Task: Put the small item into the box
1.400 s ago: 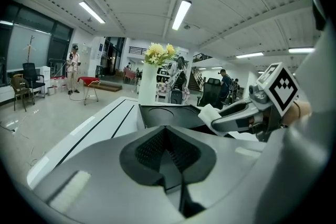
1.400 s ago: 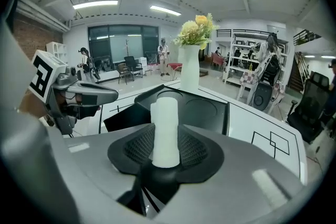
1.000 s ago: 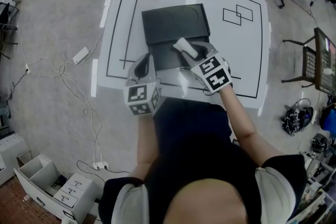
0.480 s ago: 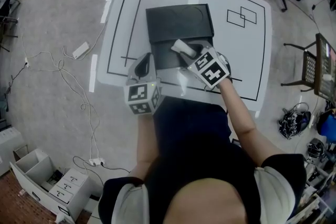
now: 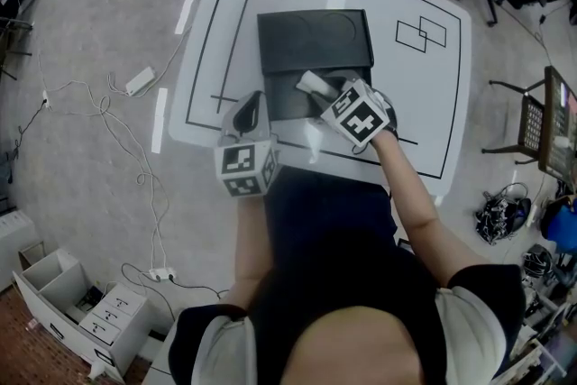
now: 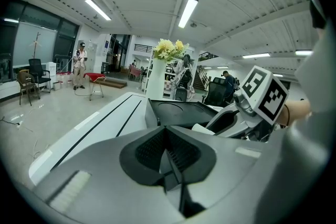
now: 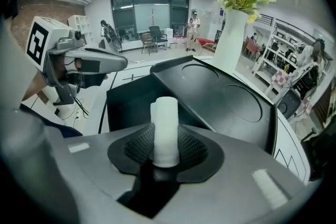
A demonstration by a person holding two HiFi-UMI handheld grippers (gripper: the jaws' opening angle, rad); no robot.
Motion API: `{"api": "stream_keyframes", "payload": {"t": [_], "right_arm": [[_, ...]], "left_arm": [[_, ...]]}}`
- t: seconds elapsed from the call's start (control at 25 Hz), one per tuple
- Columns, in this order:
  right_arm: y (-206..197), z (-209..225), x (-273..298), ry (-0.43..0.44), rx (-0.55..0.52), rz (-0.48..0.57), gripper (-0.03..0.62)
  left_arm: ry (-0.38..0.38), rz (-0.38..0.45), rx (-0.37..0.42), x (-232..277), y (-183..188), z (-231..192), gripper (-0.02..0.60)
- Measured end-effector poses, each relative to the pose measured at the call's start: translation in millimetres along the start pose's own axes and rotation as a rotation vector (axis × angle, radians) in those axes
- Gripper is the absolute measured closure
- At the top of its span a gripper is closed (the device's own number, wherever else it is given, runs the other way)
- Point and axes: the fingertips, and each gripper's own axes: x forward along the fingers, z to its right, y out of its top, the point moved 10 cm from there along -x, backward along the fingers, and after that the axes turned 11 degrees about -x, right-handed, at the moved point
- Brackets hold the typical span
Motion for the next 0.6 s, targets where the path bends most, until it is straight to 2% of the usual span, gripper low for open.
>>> {"api": "stream_keyframes", "payload": {"t": [0.6], "right_arm": [[-1.5,4.1,22.0,0.065,-0.001,-0.085,0.461]], "left_arm": [[0.002,-0.012,-0.002,10.4,2.9,-2.9,0.572]]}}
